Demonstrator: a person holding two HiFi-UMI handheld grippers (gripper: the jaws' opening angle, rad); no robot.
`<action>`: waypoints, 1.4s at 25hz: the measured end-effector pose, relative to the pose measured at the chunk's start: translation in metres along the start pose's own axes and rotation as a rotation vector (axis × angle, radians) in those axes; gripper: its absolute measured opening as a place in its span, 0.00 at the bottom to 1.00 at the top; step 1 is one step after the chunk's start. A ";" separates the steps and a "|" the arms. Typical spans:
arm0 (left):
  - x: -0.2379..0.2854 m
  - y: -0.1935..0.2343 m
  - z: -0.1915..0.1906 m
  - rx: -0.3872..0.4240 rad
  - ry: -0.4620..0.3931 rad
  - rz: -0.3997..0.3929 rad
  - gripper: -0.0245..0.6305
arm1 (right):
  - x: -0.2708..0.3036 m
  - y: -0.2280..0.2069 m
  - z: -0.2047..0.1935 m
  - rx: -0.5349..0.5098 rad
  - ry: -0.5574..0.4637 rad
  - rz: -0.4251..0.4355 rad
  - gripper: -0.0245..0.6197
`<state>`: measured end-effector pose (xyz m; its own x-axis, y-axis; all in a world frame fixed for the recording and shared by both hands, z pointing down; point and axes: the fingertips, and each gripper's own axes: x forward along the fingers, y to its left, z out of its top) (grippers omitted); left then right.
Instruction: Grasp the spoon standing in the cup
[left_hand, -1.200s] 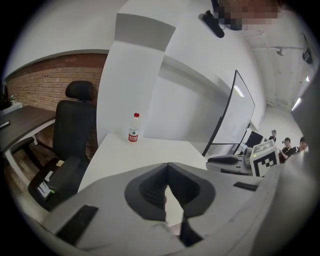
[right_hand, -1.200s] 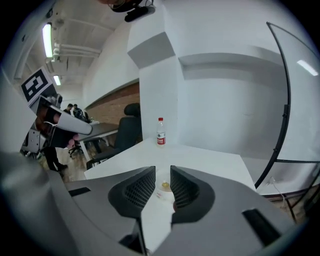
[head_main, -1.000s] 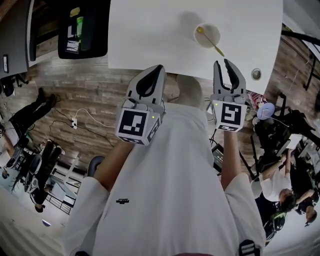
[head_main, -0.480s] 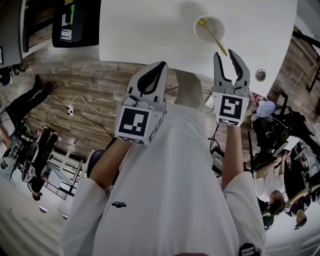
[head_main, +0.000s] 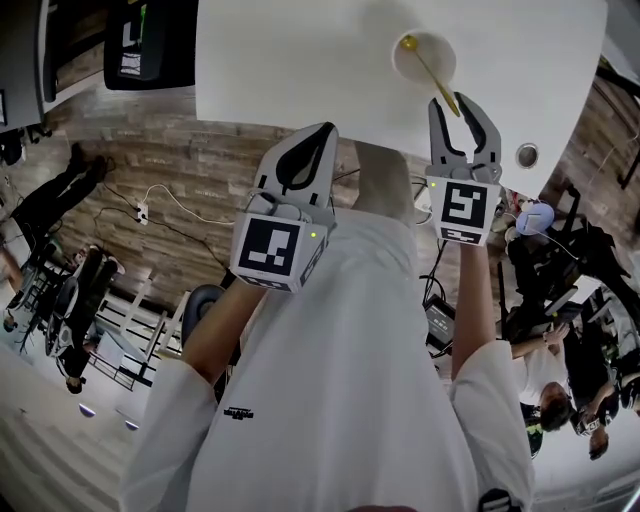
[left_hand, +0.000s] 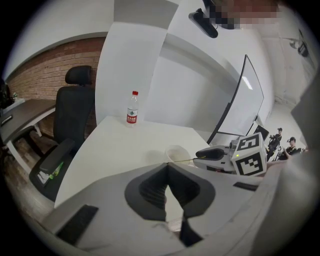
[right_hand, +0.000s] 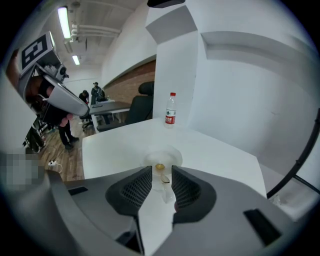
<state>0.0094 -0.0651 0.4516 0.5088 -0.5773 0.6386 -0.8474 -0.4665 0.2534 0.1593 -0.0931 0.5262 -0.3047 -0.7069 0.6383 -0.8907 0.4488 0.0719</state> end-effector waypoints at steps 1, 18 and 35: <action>0.000 0.001 -0.001 0.001 0.002 0.001 0.03 | 0.000 0.001 0.000 0.004 0.000 0.001 0.23; 0.001 0.001 0.003 0.007 0.000 -0.006 0.03 | 0.003 -0.002 -0.002 0.084 0.001 -0.006 0.10; -0.012 0.010 0.029 0.038 -0.053 -0.038 0.03 | -0.027 0.014 0.023 0.169 -0.011 -0.053 0.10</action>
<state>-0.0012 -0.0824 0.4253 0.5483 -0.5929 0.5898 -0.8218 -0.5128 0.2484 0.1476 -0.0806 0.4920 -0.2589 -0.7334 0.6286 -0.9494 0.3130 -0.0258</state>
